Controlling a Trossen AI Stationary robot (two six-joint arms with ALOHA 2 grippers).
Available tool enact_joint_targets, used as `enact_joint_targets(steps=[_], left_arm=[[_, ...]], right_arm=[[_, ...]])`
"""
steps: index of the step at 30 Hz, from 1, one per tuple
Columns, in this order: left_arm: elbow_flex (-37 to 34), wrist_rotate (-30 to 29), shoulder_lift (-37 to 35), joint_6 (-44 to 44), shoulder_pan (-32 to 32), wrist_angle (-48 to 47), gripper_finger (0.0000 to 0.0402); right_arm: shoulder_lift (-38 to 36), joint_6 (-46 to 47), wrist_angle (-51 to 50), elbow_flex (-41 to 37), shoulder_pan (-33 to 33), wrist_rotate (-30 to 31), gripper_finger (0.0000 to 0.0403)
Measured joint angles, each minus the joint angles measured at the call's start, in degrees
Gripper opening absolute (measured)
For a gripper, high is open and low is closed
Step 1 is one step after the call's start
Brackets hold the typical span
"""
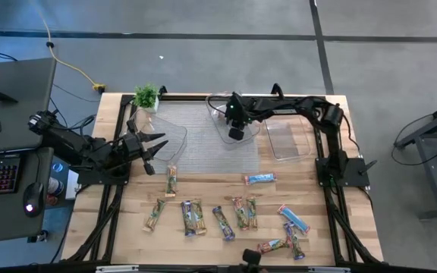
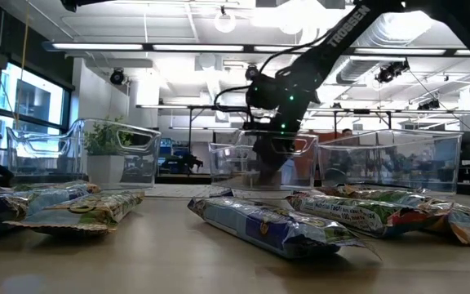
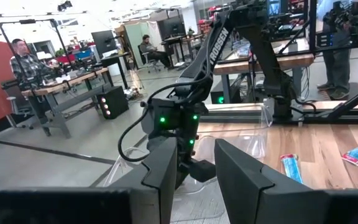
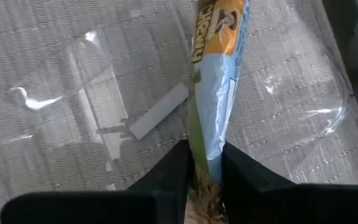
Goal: Pick and place Granola Bars by type
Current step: Put the yellow granola bar into the middle transparent bin
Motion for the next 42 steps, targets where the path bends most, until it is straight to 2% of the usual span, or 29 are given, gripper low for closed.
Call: enact_joint_targets(steps=[7, 16, 29, 36, 42], left_arm=[[0.0, 0.0, 0.0, 0.0, 0.0, 0.0, 0.0103], [0.0, 0.0, 0.0, 0.0, 0.0, 0.0, 0.0103], [0.0, 0.1, 0.0, -1.2, 0.0, 0.0, 0.0103], [0.0, 0.1, 0.0, -2.8, 0.0, 0.0, 0.0103], [0.0, 0.1, 0.0, -2.9, 0.0, -0.1, 0.0103]], right_arm=[[-0.9, -1.8, 0.5, 0.1, 0.6, 7.7, 0.0067], [-1.7, -3.9, 0.0, 0.1, 0.8, 7.2, 0.0067], [-5.5, -7.1, -1.2, 0.1, 5.0, 12.6, 0.0067], [-7.5, -8.8, 2.6, 0.1, 8.4, 15.9, 0.0067], [-8.7, -13.4, 8.8, 0.1, 10.7, 14.4, 0.0067]])
